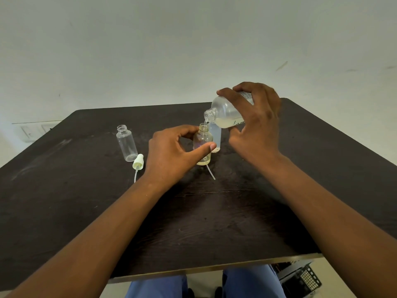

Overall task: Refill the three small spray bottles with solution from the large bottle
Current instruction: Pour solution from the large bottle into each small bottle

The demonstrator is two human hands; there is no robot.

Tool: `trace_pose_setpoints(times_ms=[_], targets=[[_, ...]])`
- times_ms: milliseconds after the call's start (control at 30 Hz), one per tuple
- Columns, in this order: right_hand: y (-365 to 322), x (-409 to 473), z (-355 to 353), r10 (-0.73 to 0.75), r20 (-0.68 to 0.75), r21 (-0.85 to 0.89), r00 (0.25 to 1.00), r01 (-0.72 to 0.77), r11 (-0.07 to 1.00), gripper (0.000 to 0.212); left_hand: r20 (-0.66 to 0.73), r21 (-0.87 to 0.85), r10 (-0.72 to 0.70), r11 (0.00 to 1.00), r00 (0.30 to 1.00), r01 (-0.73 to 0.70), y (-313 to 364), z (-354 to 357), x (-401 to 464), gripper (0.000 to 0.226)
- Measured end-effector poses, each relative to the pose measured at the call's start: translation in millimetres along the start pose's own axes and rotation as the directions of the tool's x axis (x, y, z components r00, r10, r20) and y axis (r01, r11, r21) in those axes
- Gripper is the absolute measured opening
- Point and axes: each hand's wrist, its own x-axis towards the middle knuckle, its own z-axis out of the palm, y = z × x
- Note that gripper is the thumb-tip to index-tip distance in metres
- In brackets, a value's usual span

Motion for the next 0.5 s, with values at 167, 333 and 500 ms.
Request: trace_pose_setpoints(times_ms=[167, 333, 500], targets=[[0.8, 0.0, 0.0, -0.001, -0.002, -0.007, 1.0, 0.001, 1.0, 0.074, 0.003, -0.005, 0.0, 1.0, 1.0, 0.0, 1.3, -0.5, -0.4, 0.049], [0.0, -0.3, -0.5, 0.0, -0.002, -0.007, 1.0, 0.0, 1.0, 0.073, 0.003, -0.007, 0.004, 1.0, 1.0, -0.004, 1.1, 0.0, -0.7, 0.05], [-0.4, 0.5, -1.2, -0.002, -0.003, -0.008, 1.0, 0.002, 1.0, 0.072, 0.003, -0.002, 0.01, 1.0, 1.0, -0.01, 0.6, -0.3, -0.4, 0.049]])
